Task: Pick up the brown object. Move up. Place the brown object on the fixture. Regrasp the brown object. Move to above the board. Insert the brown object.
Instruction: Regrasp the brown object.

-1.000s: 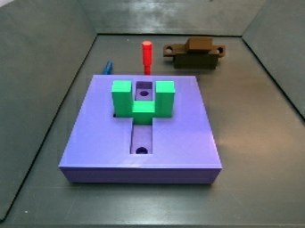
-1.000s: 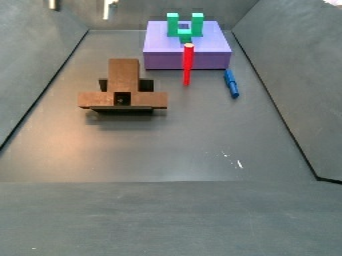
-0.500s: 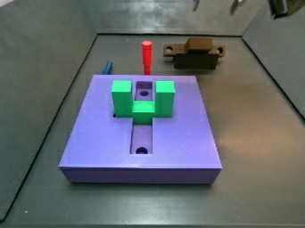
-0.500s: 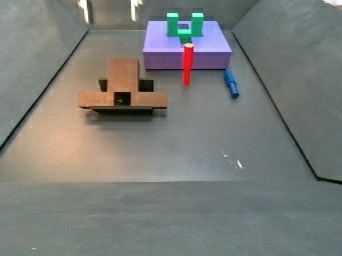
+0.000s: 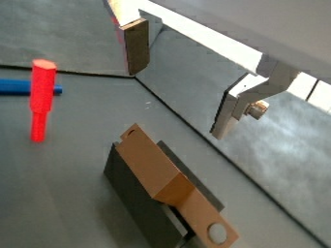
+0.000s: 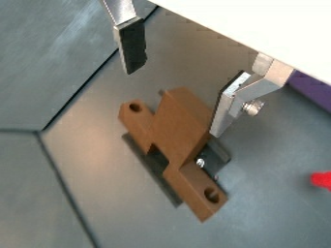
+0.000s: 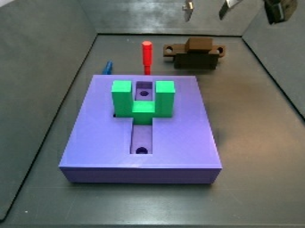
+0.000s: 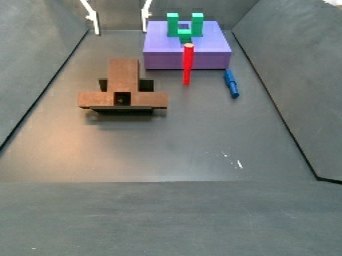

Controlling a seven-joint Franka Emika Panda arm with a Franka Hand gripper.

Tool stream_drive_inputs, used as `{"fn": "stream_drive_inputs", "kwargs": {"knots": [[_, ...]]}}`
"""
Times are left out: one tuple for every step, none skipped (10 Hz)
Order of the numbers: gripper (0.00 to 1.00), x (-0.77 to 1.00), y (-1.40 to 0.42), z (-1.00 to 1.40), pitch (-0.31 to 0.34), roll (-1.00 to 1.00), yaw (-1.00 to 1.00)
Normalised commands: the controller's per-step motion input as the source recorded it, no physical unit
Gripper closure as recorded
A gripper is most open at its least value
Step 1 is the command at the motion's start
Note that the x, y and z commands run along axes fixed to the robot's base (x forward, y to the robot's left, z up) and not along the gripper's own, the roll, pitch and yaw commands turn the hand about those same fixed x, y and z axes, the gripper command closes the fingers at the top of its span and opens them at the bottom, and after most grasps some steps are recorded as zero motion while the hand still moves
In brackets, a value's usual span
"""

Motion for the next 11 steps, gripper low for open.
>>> {"fn": "stream_drive_inputs", "kwargs": {"knots": [[0.00, 0.09, -0.09, -0.27, 0.000, 0.38, 0.09], [0.00, 0.22, -0.08, -0.39, 0.000, 0.53, 0.00], [0.00, 0.27, -0.13, -0.31, 0.000, 0.55, 0.00], [0.00, 0.42, -0.21, -0.28, 0.000, 0.36, 0.02], [0.00, 0.48, -0.23, -0.17, 0.000, 0.43, 0.08], [0.00, 0.39, -0.05, -0.01, 0.003, 0.57, 0.00], [0.00, 0.17, 0.00, -0.01, 0.103, 0.57, 0.00], [0.00, 0.16, 0.00, -0.07, 0.149, 0.38, 0.00], [0.00, 0.21, 0.00, -0.25, 0.203, 0.26, 0.00], [0.00, 0.15, 0.03, -0.33, 0.260, 0.05, 0.00], [0.00, 0.00, 0.12, -0.30, 0.266, 0.00, 0.00]]}}
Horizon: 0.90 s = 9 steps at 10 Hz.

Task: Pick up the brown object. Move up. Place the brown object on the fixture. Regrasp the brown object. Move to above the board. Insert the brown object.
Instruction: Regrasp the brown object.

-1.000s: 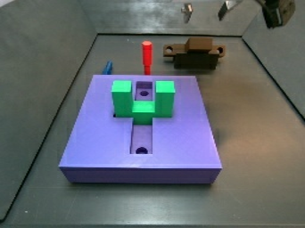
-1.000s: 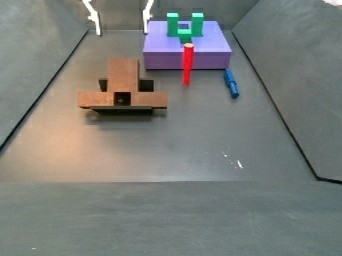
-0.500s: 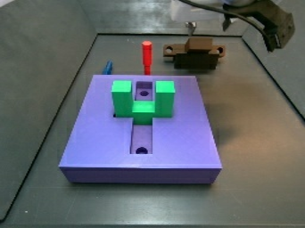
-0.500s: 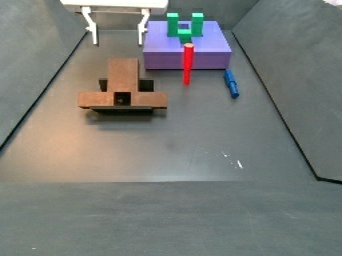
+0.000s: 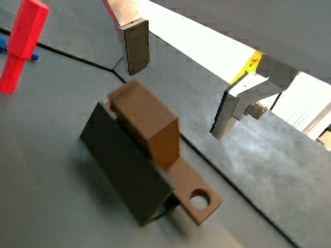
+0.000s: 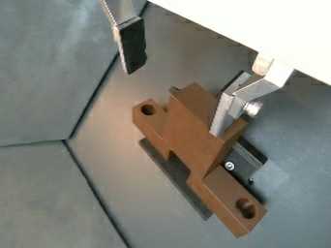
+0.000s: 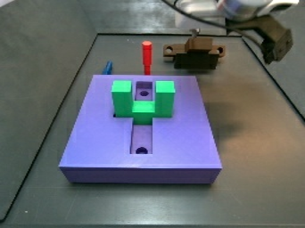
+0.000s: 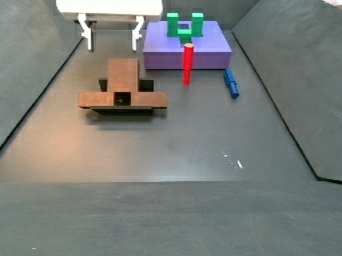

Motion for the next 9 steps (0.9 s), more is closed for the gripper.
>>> {"fn": "stream_drive_inputs", "kwargs": {"knots": [[0.00, 0.00, 0.08, -0.23, 0.240, -0.07, 0.00], [0.00, 0.00, 0.07, -0.17, 0.246, -0.02, 0.00], [0.00, 0.00, 0.08, -0.07, 0.231, -0.03, 0.00], [0.00, -0.06, 0.01, 0.00, 0.200, -0.05, 0.00], [0.00, -0.10, 0.00, 0.04, 0.146, -0.09, 0.00], [0.00, -0.21, 0.00, 0.08, 0.103, -0.09, 0.08], [0.00, -0.27, 0.00, 0.03, 0.023, -0.08, 0.03], [0.00, -0.25, 0.00, 0.00, 0.014, -0.05, 0.01], [0.00, -0.17, 0.00, 0.00, 0.011, 0.00, 0.00]]}}
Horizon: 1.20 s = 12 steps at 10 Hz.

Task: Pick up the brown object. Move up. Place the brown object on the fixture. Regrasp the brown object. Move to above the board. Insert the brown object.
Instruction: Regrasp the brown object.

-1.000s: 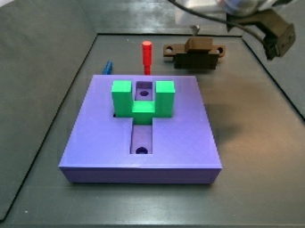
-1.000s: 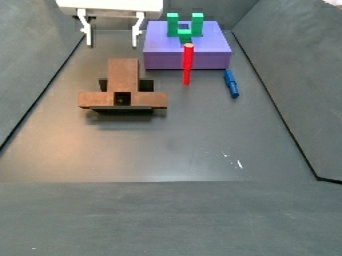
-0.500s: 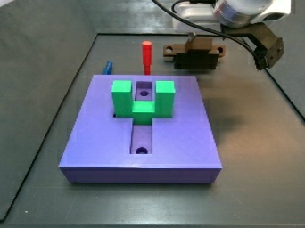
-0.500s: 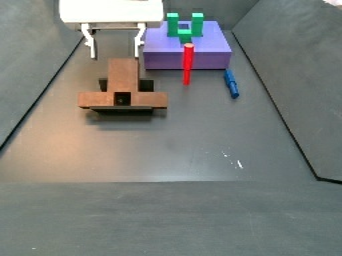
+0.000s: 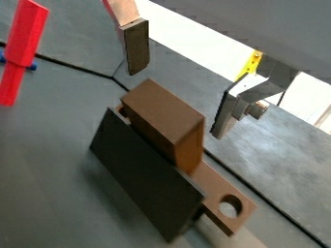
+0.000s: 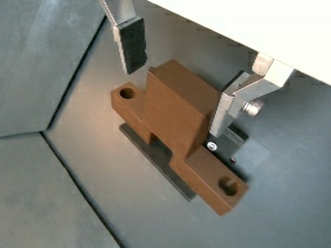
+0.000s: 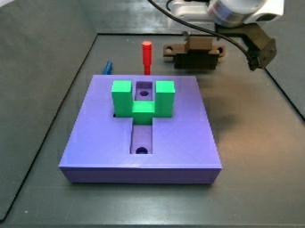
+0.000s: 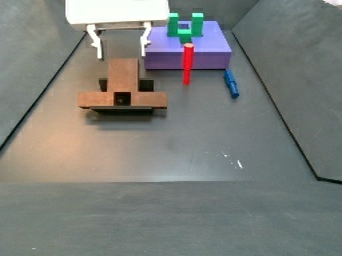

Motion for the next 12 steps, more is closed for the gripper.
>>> {"fn": "stream_drive_inputs", "kwargs": {"knots": [[0.00, 0.00, 0.00, -0.07, 0.069, 0.04, 0.00], [0.00, 0.09, 0.00, -0.15, 0.100, 0.08, 0.00], [0.00, 0.08, 0.00, -0.15, 0.129, 0.01, 0.00], [0.00, 0.07, 0.00, -0.17, 0.134, 0.00, 0.00], [0.00, 0.08, 0.00, -0.15, 0.163, 0.00, 0.00], [0.00, 0.12, 0.06, -0.17, 0.169, 0.00, 0.00], [0.00, 0.15, 0.11, -0.21, 0.160, 0.00, 0.00], [0.00, 0.22, 0.13, -0.19, 0.183, 0.00, 0.00], [0.00, 0.25, 0.11, -0.14, 0.186, 0.00, -0.02], [0.00, 0.18, 0.09, -0.08, 0.169, 0.00, -0.03], [0.00, 0.07, 0.07, -0.05, 0.140, 0.00, -0.05], [0.00, 0.00, 0.03, -0.05, 0.109, -0.01, -0.01]]}}
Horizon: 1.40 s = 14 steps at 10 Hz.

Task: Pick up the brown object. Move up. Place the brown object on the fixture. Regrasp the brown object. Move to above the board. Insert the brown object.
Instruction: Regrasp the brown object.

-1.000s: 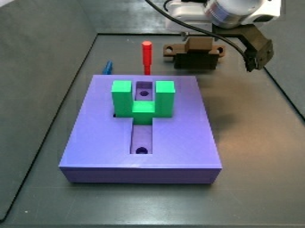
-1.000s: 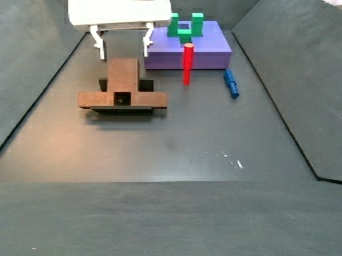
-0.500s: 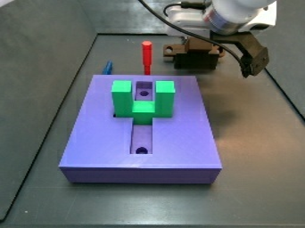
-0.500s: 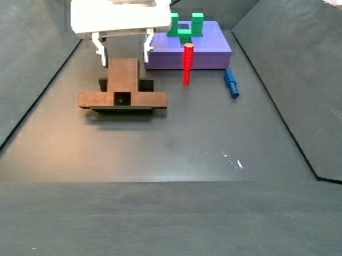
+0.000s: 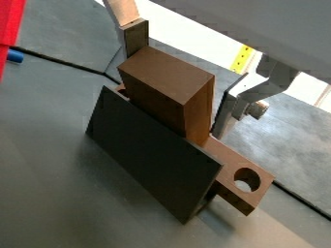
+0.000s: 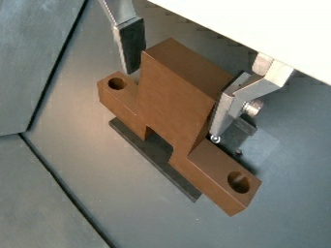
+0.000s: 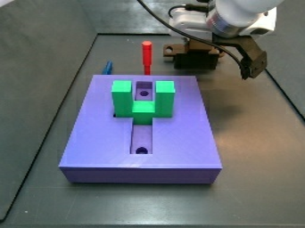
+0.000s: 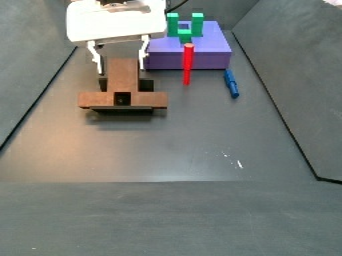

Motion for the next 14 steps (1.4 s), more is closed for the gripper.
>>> {"fn": "stream_drive_inputs", "kwargs": {"knots": [[0.00, 0.00, 0.00, 0.00, 0.117, -0.05, 0.00], [0.00, 0.00, 0.00, -0.07, 0.077, 0.00, 0.00], [0.00, 0.00, 0.00, -0.12, 0.043, 0.00, 0.00], [0.00, 0.00, 0.00, -0.05, 0.060, 0.00, 0.00], [0.00, 0.00, 0.00, 0.00, 0.069, 0.00, 0.00], [0.00, 0.00, 0.00, 0.00, 0.023, 0.00, 0.00], [0.00, 0.00, 0.00, 0.00, 0.000, -0.01, 0.00], [0.00, 0.00, 0.00, 0.00, 0.000, 0.00, 0.00], [1.00, 0.00, 0.00, 0.00, 0.000, 0.00, 0.00], [1.00, 0.00, 0.00, 0.00, 0.000, 0.00, 0.00], [1.00, 0.00, 0.00, 0.00, 0.000, 0.00, 0.00], [1.00, 0.00, 0.00, 0.00, 0.000, 0.00, 0.00], [1.00, 0.00, 0.00, 0.00, 0.000, 0.00, 0.00], [1.00, 0.00, 0.00, 0.00, 0.000, 0.00, 0.00]]}}
